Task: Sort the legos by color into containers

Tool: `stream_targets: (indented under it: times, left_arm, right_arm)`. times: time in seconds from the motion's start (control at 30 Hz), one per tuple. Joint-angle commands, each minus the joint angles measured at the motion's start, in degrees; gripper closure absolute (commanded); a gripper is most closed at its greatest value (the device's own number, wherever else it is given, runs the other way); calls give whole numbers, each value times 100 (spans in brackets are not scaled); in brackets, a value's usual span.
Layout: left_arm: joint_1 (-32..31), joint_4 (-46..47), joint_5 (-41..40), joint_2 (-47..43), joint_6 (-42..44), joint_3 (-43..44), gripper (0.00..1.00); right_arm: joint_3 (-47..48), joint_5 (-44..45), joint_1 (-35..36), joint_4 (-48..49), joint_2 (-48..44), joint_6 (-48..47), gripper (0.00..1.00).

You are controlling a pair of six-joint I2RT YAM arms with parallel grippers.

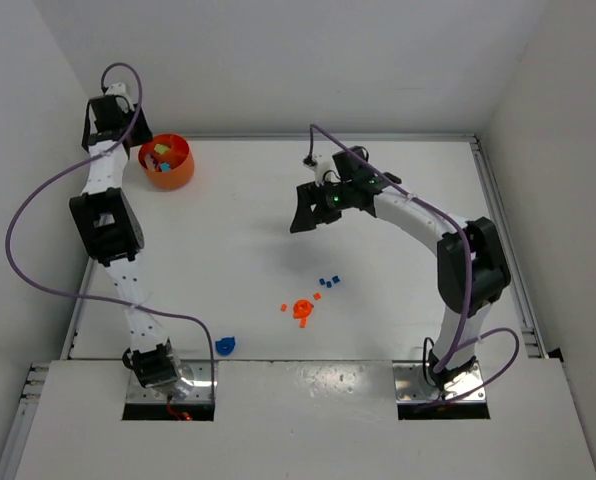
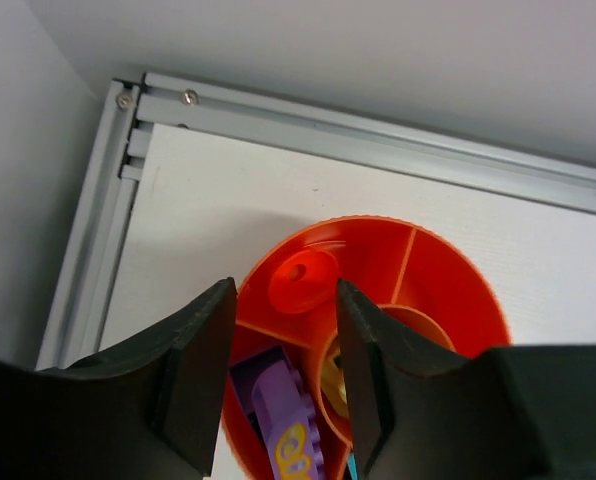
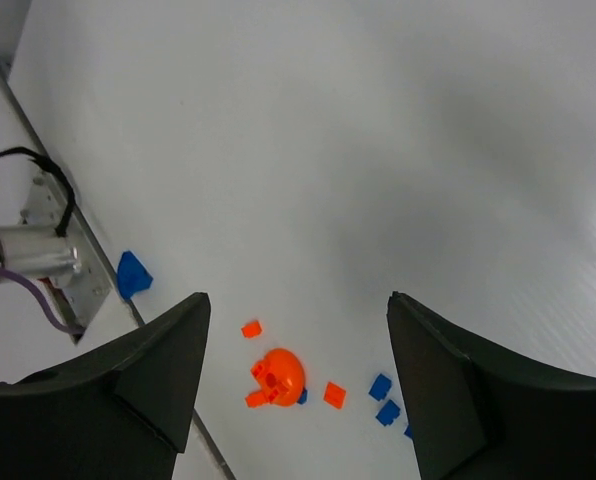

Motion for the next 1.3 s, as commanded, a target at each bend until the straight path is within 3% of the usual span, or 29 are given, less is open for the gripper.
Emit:
stream_targets:
  times: [0.0, 0.03, 0.1, 0.23, 0.33, 0.4, 0.47, 0.67, 0.77, 0.87, 1.07, 1.27]
  left_arm:
    - [89, 532, -32, -1518, -10, -107, 50]
    - [89, 533, 47, -1748, -10, -160, 50]
    - [229, 533, 127, -2423, -10, -283, 40]
    - [291, 85, 662, -3758, 471, -1290, 31]
    - [291, -485, 1171, -4935, 859, -2118, 29]
    - [352, -811, 1576, -5544, 939, -3110, 28]
    - [353, -987, 1848, -6406, 1010, -4083, 28]
    - [353, -1523, 2446, -7865, 939, -5529, 28]
    - [353, -1751, 2763, -8209, 826, -5942, 28]
    - [353, -1884, 3088, -8324, 825, -6189, 28]
    - [353, -2122, 3141, -8377, 825, -6348, 28]
    - [353, -2122, 3089, -8430, 825, -6401, 28]
  right_arm:
    - [-296, 81, 35, -58, -621, -756, 29]
    - [-358, 143, 35, -147, -709, -950, 30]
    - [-533, 205, 158, -558, -954, -1390, 30]
    - [-947, 188, 211, -1200, -1306, -2277, 31]
    - [-1272, 399, 325, -1701, -1518, -2955, 31]
    - [-1588, 399, 500, -1870, -1807, -3359, 29]
    - [-1947, 521, 632, -1871, -2010, -3500, 28]
    - [-2309, 522, 1239, -1406, -1994, -3448, 28]
    - [-2310, 688, 1511, -1291, -1792, -3579, 27]
    - [-2310, 750, 1722, -1011, -1625, -3940, 19]
    - [-2161, 926, 1855, -790, -1088, -4932, 9]
    - [-3311, 1146, 1855, 423, -1667, -6119, 3]
